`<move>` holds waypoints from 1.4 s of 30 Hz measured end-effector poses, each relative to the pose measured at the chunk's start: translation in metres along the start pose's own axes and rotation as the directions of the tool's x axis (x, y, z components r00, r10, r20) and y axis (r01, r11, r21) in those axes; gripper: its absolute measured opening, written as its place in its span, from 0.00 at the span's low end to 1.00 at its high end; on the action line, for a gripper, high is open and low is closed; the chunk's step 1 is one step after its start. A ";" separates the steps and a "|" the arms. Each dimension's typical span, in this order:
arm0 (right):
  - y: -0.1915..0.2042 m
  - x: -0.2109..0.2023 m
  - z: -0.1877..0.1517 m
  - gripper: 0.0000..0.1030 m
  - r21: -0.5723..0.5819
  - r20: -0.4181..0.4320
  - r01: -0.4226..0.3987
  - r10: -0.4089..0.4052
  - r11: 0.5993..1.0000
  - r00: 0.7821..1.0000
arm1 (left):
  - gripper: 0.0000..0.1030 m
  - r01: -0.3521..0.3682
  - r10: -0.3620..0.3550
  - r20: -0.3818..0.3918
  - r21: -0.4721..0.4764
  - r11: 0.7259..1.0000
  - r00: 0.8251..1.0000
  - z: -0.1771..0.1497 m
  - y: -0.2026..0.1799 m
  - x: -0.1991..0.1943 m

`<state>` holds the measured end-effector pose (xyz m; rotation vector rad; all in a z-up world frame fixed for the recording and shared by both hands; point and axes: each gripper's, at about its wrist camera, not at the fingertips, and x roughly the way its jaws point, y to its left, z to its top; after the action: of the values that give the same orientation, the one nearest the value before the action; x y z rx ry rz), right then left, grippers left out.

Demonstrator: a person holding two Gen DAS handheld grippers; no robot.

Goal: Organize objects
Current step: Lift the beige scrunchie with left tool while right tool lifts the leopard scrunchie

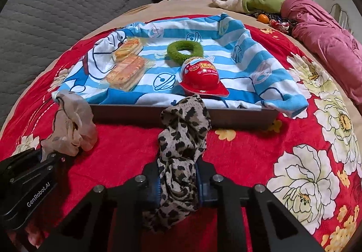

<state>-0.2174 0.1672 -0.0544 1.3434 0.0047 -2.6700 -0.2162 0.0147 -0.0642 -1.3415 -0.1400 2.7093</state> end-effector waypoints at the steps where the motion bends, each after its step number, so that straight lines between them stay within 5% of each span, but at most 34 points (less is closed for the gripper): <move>1: 0.000 -0.001 -0.001 0.20 0.000 0.001 -0.001 0.001 1.000 1.000 | 0.10 -0.002 0.002 0.003 -0.001 1.000 1.000 -0.001 0.000 -0.001; 17: 0.008 -0.032 -0.014 0.15 -0.001 0.035 -0.023 0.023 1.000 0.999 | 0.10 0.007 -0.007 0.023 -0.001 1.000 1.000 -0.013 -0.003 -0.033; 42: 0.025 -0.125 -0.029 0.15 -0.019 0.168 -0.037 0.039 0.999 0.985 | 0.10 0.011 -0.017 0.165 0.037 0.999 0.986 -0.023 -0.018 -0.135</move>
<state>-0.1177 0.1614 0.0302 1.0979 -0.0185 -2.7356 -0.1155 0.0141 0.0300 -1.1017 -0.1145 2.7947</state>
